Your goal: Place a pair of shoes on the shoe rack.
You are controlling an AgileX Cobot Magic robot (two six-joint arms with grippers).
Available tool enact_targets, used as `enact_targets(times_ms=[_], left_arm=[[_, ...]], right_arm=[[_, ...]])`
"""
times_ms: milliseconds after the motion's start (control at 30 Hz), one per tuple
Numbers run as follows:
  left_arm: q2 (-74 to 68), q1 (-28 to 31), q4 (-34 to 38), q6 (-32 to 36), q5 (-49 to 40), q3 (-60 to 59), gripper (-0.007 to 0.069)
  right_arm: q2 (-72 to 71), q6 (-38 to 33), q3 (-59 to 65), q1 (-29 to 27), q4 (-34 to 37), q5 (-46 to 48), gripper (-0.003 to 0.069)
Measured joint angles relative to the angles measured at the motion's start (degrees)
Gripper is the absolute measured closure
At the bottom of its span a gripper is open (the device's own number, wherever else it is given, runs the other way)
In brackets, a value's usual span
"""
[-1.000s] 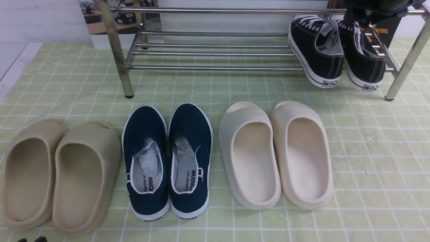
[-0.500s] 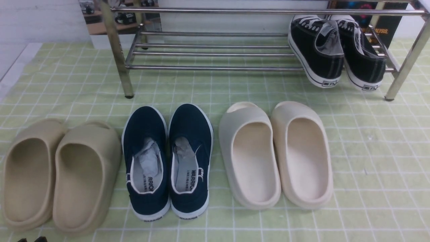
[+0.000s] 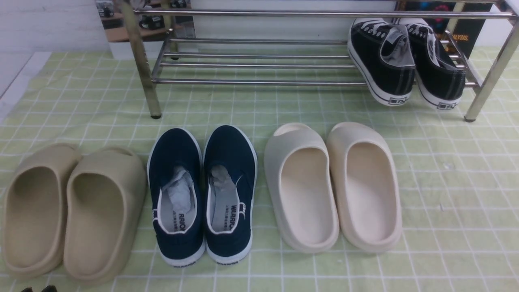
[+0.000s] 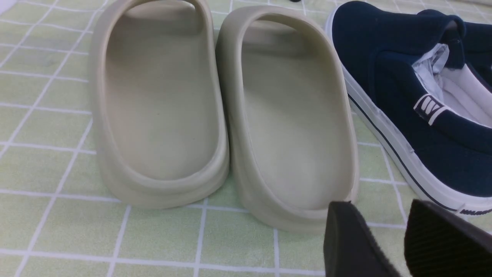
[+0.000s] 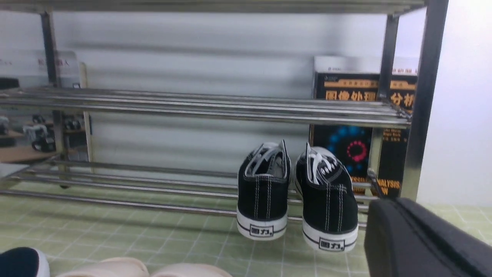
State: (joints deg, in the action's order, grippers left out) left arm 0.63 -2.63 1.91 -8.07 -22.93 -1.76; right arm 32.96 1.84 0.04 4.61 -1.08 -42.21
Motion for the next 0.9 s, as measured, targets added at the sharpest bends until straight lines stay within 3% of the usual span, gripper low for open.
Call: enact_targets(times_ms=[200, 333, 467, 500, 533, 667, 900], left_arm=[[0.0, 0.0, 0.0, 0.0, 0.0, 0.0, 0.0386], [0.0, 0.0, 0.1, 0.0, 0.0, 0.0, 0.0386], [0.0, 0.0, 0.1, 0.0, 0.0, 0.0, 0.0386], [0.0, 0.0, 0.1, 0.0, 0.0, 0.0, 0.0386], [0.0, 0.0, 0.1, 0.0, 0.0, 0.0, 0.0386], [0.0, 0.0, 0.1, 0.0, 0.0, 0.0, 0.0386], [0.0, 0.0, 0.1, 0.0, 0.1, 0.0, 0.0386]], right_arm=[[0.0, 0.5, 1.3, 0.0, -5.1, -1.6, 0.0656], [-0.2, 0.0, 1.3, 1.8, -4.7, 1.3, 0.0654], [-8.4, -1.8, 1.4, 3.7, 5.1, 21.7, 0.0655], [-9.0, -1.8, 1.4, 3.6, 5.4, 22.8, 0.0655], [-14.3, -2.4, 1.4, 2.3, 6.4, 32.6, 0.0655], [-28.3, -2.5, 1.4, -3.5, 6.4, 48.8, 0.0655], [-33.5, -0.8, 1.2, -9.4, 7.0, 63.0, 0.0654]])
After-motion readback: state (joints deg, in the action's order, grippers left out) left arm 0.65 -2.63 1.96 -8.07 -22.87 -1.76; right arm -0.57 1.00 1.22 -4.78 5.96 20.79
